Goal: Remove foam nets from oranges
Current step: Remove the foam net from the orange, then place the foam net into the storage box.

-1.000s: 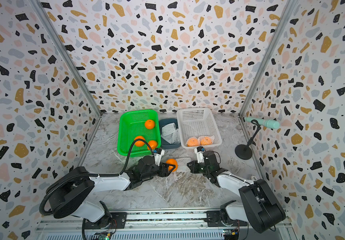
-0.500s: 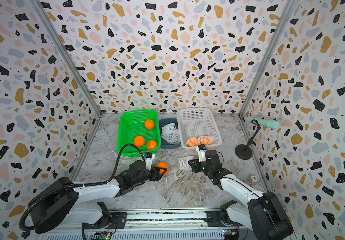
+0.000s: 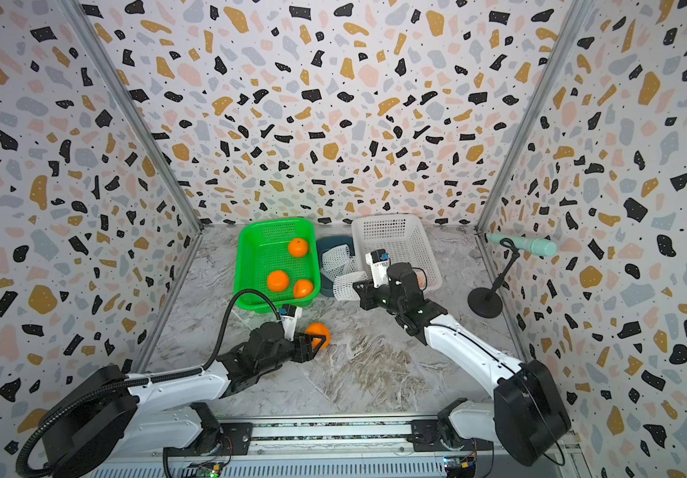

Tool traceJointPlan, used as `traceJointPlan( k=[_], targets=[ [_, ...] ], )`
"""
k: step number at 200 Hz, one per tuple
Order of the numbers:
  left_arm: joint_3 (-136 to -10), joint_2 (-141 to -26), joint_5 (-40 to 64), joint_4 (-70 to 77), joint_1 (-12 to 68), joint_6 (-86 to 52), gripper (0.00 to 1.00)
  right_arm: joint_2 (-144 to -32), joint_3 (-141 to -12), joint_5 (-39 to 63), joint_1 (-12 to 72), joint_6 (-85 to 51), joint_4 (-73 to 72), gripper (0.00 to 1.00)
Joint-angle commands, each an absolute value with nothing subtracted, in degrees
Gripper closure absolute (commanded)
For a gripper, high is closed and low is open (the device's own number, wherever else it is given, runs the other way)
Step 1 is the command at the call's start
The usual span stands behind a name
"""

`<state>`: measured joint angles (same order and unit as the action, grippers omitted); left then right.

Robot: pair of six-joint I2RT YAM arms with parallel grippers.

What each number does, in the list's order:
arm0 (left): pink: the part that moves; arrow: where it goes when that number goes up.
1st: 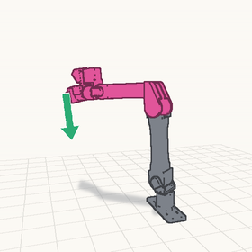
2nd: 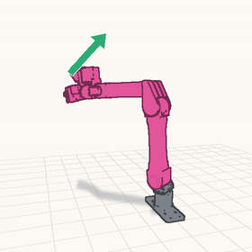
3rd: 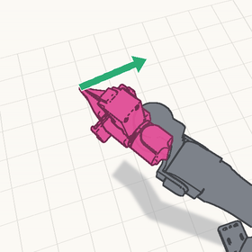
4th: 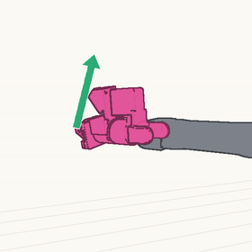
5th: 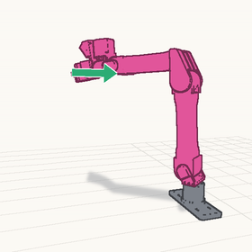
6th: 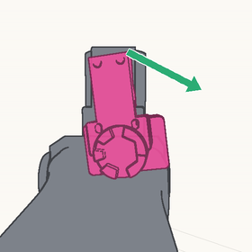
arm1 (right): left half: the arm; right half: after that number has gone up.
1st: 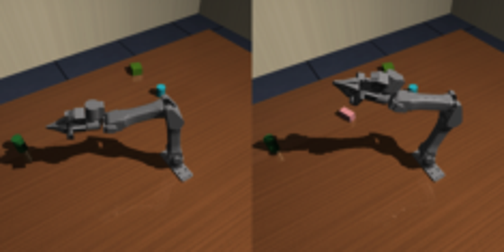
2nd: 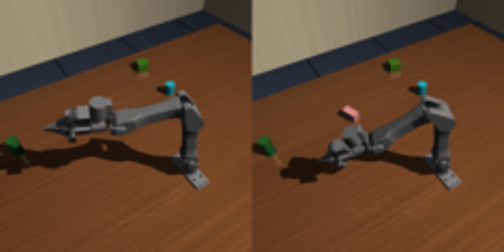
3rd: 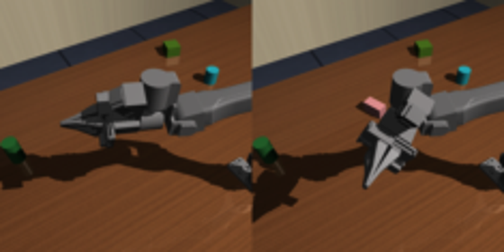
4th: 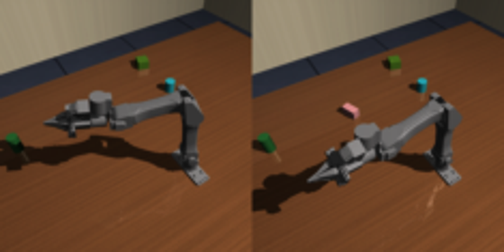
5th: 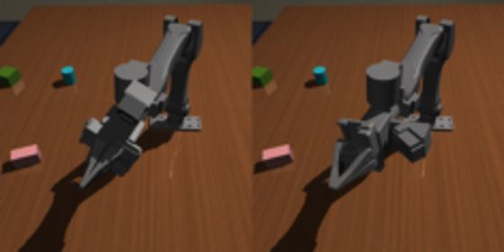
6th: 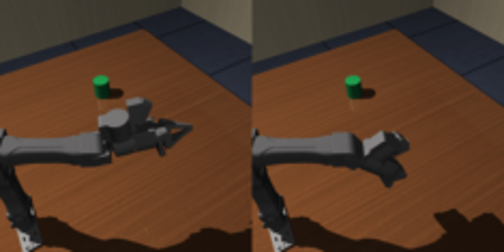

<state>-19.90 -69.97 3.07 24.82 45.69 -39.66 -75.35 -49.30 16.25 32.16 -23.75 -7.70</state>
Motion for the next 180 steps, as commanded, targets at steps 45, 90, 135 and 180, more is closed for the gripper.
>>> traceJointPlan(
  k=[45,90,135,180],
  targets=[
    [-18.5,-67.1,1.6,24.3,45.4,-39.7,0.32,-94.7,-69.5,4.7,34.5,-20.0,-5.5,0.91],
    [-17.5,-63.3,0.1,22.1,45.1,-39.3,0.31,-104.4,-77.0,3.9,34.6,-19.3,-4.5,0.92],
    [-16.9,-61.9,-0.1,21.2,44.9,-39.3,0.31,-112.0,-85.0,2.0,34.6,-18.9,-2.2,0.92],
    [-16.7,-61.4,0.0,21.1,44.7,-39.4,0.3,-119.3,-89.2,0.4,35.3,-20.9,-1.0,0.92]
  ],
)
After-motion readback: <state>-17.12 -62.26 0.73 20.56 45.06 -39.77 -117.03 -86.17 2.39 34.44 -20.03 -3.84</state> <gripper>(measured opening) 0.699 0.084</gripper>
